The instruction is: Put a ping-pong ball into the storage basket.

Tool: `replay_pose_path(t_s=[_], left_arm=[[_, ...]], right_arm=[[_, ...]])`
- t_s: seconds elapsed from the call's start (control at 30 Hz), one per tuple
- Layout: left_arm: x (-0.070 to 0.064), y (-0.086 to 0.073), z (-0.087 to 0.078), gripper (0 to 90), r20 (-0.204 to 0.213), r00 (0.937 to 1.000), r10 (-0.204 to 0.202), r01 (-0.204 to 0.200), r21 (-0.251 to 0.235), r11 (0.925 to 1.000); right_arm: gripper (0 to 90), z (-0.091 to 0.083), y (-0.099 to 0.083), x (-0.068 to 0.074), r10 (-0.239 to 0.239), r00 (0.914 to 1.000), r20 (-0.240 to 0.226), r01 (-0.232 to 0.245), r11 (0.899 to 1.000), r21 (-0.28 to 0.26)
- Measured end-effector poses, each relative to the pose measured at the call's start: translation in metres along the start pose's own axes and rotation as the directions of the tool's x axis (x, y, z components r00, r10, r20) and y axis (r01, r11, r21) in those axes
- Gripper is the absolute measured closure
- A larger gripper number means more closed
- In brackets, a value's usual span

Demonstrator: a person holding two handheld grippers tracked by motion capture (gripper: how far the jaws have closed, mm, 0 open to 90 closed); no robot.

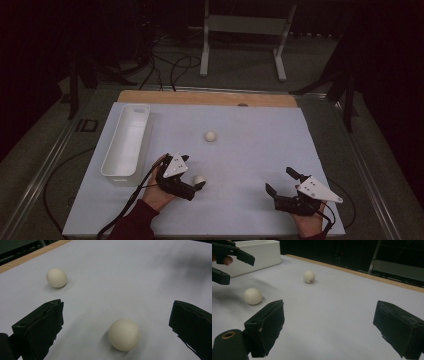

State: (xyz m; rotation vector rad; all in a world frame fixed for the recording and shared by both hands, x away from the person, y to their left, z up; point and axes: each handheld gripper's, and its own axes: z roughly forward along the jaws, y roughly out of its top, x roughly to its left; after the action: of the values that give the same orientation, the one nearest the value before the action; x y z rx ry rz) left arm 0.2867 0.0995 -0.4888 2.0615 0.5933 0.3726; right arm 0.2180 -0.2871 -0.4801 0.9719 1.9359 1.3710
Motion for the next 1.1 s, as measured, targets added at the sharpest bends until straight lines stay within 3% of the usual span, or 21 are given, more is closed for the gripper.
replay_pose_path(t_s=[1.1], left_arm=[[-0.003, -0.008, 0.022, 0.1, 0.066, 0.9978, -0.005, -0.001, 0.084, 0.9965]], right_arm=[[9.6, 0.000, 0.000, 0.000, -0.003, 1.0000, 0.003, 0.003, 1.000, 0.004]])
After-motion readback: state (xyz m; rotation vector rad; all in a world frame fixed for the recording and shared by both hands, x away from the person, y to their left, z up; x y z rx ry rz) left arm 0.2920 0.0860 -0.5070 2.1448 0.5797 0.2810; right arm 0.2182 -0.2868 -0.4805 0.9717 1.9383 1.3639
